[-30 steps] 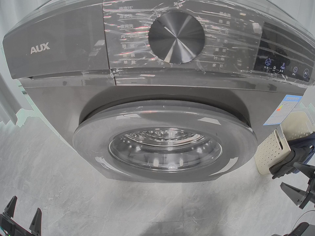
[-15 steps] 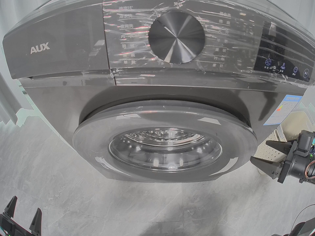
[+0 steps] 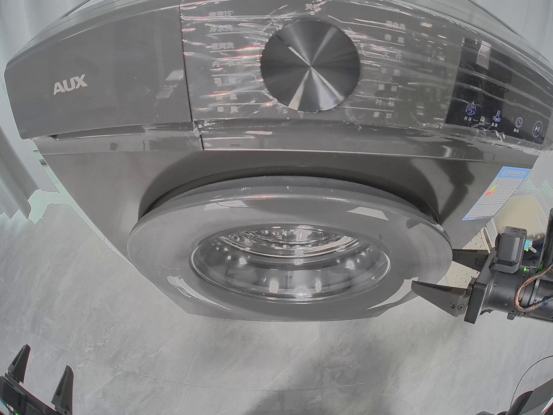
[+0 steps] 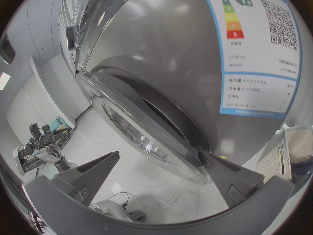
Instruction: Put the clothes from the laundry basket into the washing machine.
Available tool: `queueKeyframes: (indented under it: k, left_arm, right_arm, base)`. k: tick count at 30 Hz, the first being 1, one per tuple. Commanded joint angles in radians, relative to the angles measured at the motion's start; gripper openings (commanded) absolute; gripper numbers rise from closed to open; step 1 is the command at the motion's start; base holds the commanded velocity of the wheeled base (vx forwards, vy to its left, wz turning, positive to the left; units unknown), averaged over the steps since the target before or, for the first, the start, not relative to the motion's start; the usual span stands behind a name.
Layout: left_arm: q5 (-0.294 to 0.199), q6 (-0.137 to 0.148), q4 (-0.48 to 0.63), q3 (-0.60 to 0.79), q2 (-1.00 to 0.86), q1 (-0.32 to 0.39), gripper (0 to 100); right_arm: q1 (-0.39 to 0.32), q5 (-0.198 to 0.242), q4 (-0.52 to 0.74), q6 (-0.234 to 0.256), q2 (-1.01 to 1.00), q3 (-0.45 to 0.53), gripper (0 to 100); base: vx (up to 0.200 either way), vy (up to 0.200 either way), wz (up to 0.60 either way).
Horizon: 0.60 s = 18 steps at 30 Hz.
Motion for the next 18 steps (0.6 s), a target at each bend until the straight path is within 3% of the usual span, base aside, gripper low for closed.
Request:
queueKeyframes:
  k: [1,9,18]
  left_arm:
    - [0.000,0.000,0.000,0.015,-0.015,0.000,100]
    - [0.000,0.001,0.000,0.015,-0.015,0.000,100]
    - [-0.001,0.000,0.000,0.015,-0.015,0.000,100]
  right_arm:
    - [0.010,0.001,0.001,-0.002,-0.006,0.036,100]
    - [0.010,0.001,0.012,-0.010,-0.137,0.140,100]
    - [-0.067,-0.002,0.001,-0.019,-0.040,0.044,100]
  base:
    - [0.000,0.000,0.00]
    - [0.000,0.000,0.00]
    - [-0.022,0.000,0.00]
